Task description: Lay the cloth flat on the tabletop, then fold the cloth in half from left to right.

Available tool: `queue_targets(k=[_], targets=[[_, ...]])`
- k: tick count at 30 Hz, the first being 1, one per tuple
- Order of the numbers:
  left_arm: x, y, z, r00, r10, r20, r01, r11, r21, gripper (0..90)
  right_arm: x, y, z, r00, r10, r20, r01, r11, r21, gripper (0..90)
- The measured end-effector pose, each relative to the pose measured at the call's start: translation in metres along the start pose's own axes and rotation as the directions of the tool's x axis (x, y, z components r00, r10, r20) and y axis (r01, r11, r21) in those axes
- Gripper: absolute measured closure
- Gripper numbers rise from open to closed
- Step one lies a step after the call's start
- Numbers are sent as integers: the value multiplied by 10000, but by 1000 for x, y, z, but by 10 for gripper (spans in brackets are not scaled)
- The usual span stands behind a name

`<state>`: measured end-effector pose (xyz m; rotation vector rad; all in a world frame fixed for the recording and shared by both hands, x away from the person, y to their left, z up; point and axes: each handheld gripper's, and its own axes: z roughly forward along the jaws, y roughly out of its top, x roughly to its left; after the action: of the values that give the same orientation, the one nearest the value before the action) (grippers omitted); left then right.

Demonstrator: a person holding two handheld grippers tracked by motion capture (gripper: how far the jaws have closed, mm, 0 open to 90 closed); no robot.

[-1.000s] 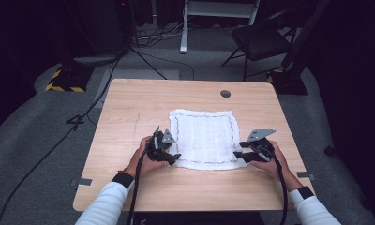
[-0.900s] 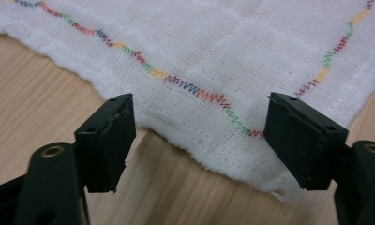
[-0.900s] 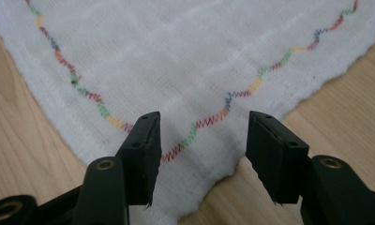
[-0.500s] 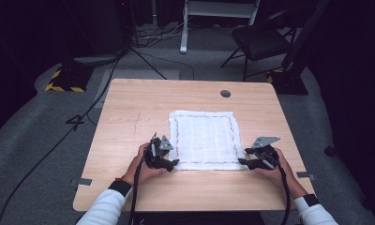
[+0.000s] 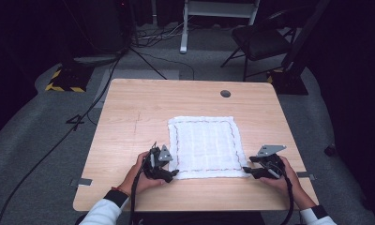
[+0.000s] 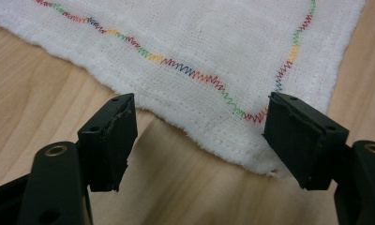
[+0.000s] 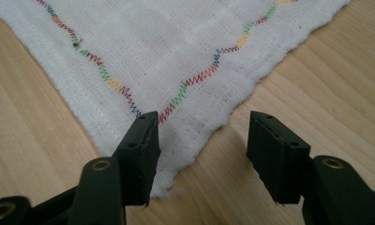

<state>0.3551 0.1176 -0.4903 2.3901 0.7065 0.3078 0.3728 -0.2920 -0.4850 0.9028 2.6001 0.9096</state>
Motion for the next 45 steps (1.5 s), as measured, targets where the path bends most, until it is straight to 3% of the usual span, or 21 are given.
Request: queue_targets(k=[4,7,12,18,26,34,42,45], targets=[[-9,2,-7,9993,316,199,-317,9995,46,232,5,1,-2,9998,-210,51,210,9998,38,424],[-8,3,-14,9992,317,240,-311,9991,-273,222,4,4,-5,9999,-123,111,126,9997,-228,401],[5,7,-21,9998,172,93,-166,9979,-631,215,1,7,-8,9999,5,165,3,9989,-476,403],[18,6,-28,9998,-86,-181,67,9949,-1008,215,4,13,-6,9997,-256,60,260,9976,-648,417],[23,5,-30,9995,-192,-242,166,9944,-1039,216,6,19,-10,9991,-364,203,382,9950,-923,413],[29,8,-34,9988,-354,-339,309,9915,-1263,212,6,27,-15,9995,-327,41,329,9897,-1391,414],[50,18,-35,9951,-791,-585,682,9832,-1696,208,14,42,-11,9976,-656,-216,613,9847,-1634,423],[61,24,-31,9941,-841,-680,726,9850,-1567,200,21,50,-5,9952,-868,-446,786,9837,-1615,424]])
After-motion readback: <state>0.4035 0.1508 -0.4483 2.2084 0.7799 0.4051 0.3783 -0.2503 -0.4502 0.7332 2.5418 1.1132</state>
